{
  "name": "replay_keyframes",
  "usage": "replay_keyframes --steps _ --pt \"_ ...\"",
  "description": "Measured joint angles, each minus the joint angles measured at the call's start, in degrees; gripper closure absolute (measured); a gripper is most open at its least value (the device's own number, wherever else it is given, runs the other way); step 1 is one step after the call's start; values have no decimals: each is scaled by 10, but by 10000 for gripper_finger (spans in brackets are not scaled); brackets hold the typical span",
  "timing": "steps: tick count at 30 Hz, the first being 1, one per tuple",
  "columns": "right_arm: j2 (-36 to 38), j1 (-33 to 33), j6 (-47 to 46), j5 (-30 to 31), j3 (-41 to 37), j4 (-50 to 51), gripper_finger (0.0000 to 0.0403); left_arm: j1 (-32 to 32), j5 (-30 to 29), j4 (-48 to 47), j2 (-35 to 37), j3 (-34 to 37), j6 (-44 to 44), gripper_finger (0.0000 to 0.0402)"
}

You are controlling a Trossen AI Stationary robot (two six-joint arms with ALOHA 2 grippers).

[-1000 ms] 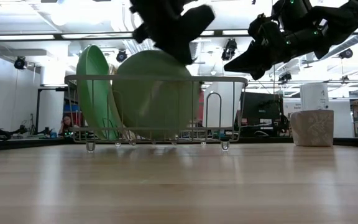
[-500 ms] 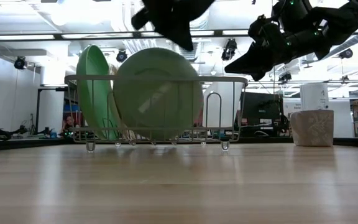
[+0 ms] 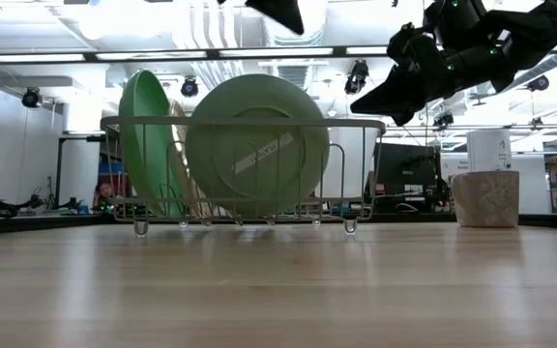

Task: Sort dishes
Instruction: Put the brown plate in the dish rack

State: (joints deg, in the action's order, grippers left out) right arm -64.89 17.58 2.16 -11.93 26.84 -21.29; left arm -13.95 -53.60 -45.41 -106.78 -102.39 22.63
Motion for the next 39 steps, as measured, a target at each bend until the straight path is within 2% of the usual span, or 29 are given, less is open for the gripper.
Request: replay_keyframes --steps 6,12,18,23,32,39 --pt "98 -1 -6 0 0 89 384 -22 64 141 0 8 -111 401" --pt "218 -15 -28 0 -3 250 384 -54 69 204 -12 19 -170 401" --pt "297 -94 -82 0 -46 308 384 -77 73 226 -66 19 -175 401" --pt "345 -174 -139 -1 -72 406 384 -94 97 254 -113 19 -173 401" --pt "358 -340 -299 1 -82 412 384 -131 128 348 -179 19 -174 401" --pt "292 -444 -362 7 -82 437 384 -161 124 370 -189 19 -153 401"
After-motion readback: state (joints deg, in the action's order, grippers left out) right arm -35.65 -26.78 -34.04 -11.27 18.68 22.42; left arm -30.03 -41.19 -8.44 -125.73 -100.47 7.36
